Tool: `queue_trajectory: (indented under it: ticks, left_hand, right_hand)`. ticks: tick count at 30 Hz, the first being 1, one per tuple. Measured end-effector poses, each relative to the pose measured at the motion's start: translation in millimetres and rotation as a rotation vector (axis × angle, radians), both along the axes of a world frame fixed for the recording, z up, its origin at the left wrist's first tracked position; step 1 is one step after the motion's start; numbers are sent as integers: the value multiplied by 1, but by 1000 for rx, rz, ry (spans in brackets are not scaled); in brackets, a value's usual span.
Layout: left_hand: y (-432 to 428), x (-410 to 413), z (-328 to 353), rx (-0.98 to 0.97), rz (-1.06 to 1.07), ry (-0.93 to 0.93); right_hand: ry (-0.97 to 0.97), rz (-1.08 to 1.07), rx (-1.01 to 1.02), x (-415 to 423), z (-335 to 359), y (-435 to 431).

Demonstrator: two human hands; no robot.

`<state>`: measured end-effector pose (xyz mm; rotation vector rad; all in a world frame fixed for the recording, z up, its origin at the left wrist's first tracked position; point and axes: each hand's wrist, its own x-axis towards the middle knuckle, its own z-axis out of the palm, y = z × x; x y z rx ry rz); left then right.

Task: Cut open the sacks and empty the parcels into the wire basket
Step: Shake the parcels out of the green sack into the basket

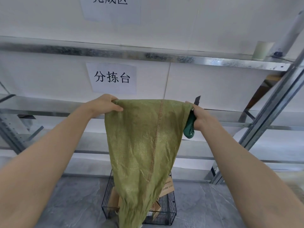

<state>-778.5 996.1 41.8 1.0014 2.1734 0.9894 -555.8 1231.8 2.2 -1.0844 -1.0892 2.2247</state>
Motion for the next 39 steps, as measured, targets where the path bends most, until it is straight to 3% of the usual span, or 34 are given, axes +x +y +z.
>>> queue_trajectory:
  ticks: [5,8,11,18,23,27,30,33,37,39]
  left_hand:
    - [-6,-12,-8,42,112,-1]
    - [-9,-16,-7,41,121,-114]
    - [-9,-16,-7,128,162,-268]
    - [-15,-22,-8,241,220,-443]
    - [-14,-19,-10,434,272,-569]
    - [-24,-22,-3,519,-23,-693]
    - [-26,-25,-3,347,-168,-549]
    - [-23,-27,-9,254,-67,-417]
    - [-22,-28,-18,288,124,-353]
    - [-22,-28,-20,295,141,-368]
  right_hand:
    - [93,206,199,12,7,4]
    - [-33,305,391,12,10,6]
    - [-142,252,479,7,5,7]
    - [-172,185,374,5,-1,-1]
    - [-109,149,309,1,-3,-3]
    - [-94,67,127,3,-2,-6]
    - [-84,-9,15,3,-6,-2]
    - [56,-39,-61,3,-11,2]
    - [199,141,73,10,-5,-1]
    - [102,180,198,10,-1,-1]
